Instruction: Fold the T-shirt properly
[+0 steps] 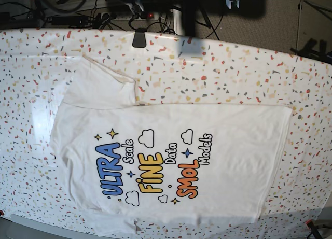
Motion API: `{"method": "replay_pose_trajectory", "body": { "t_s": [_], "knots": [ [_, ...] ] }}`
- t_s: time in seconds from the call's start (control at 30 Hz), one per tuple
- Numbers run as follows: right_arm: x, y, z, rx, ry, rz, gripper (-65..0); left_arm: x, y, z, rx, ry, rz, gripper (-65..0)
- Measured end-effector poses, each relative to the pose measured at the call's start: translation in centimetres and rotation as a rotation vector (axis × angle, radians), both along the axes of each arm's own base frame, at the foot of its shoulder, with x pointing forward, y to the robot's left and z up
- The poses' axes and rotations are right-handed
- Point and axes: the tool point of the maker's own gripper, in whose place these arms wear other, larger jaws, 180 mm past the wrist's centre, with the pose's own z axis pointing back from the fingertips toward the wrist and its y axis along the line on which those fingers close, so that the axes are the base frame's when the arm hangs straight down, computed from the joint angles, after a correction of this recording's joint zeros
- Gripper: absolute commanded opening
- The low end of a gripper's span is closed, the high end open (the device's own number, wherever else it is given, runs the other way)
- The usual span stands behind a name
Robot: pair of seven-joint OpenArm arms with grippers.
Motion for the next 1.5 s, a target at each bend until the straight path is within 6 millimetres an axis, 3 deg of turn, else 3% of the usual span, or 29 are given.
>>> {"method": "replay_pose_trajectory", "body": {
  "t_s": [1.37,1.5],
  "knots": [
    [-0.03,0.0,0.0,0.003,0.004,-0.021,-52.4,-0.4,0.06,0.04,0.003,-0.006,0.004,-51.3],
    [-0.79,-0.18,0.03,-0.002,0.01,-0.021,-52.4,-0.5,0.52,0.24,0.017,-0.035,0.009,-51.3]
  ]
}}
